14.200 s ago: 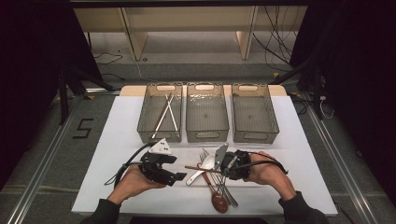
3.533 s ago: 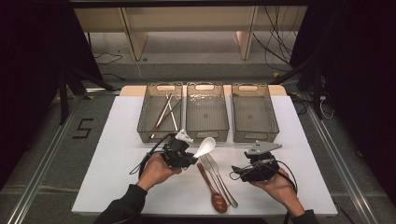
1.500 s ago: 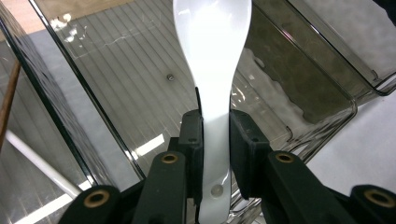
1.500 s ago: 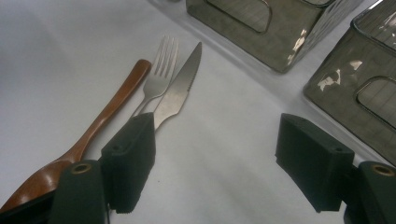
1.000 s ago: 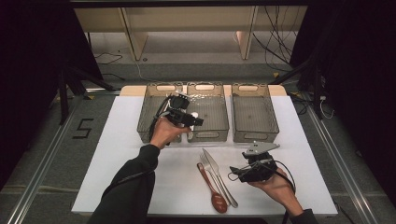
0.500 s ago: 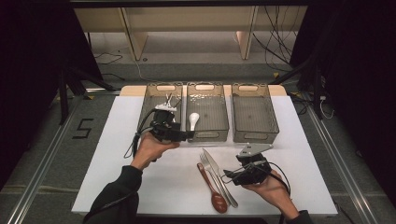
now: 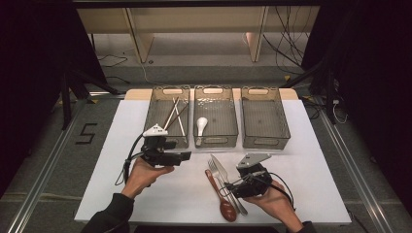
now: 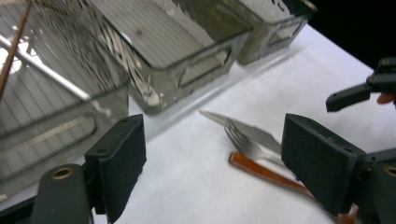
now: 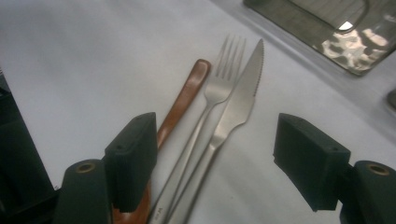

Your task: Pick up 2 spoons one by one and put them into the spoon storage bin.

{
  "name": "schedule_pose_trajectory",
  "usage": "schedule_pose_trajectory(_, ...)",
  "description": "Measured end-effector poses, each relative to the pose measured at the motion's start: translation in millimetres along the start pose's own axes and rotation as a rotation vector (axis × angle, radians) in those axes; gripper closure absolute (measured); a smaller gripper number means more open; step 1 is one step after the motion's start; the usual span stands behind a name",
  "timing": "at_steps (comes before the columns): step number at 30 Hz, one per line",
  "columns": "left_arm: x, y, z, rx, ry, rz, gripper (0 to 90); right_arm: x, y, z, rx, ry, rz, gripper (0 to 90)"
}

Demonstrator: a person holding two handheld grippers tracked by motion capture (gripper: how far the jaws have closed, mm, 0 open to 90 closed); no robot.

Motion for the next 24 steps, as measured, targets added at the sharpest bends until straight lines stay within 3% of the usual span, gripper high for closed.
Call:
schedule_pose_trajectory(7, -18.9, -11.7, -0.6, -0.004, 0.008, -0.027, 20.3, 0.0, 6.5, 15.0, 0.017, -0.028, 0.034, 34.3)
schedule_pose_trajectory(15, -35.0, -32.0, 2.8, -0.002, -0.024, -0.087, 19.8, -0.6, 14.2, 24.9, 0.022, -0.055, 0.078, 40.2)
schedule_pose_trajectory(24, -51.9, -33.6, -2.4, 0.021, -0.004, -0.062, 18.7, -2.2, 22.2, 38.6, 0.055, -0.085, 0.138, 48.0)
Point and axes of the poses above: each handheld gripper's, and its own axes: y roughly forward along the jaws, x roughly out of its top, z roughly to its left, the point moved 5 cm from there along y, roughly forward along the jaws, and after that the axes turned 15 degrees about -x, right-handed, at the moved point
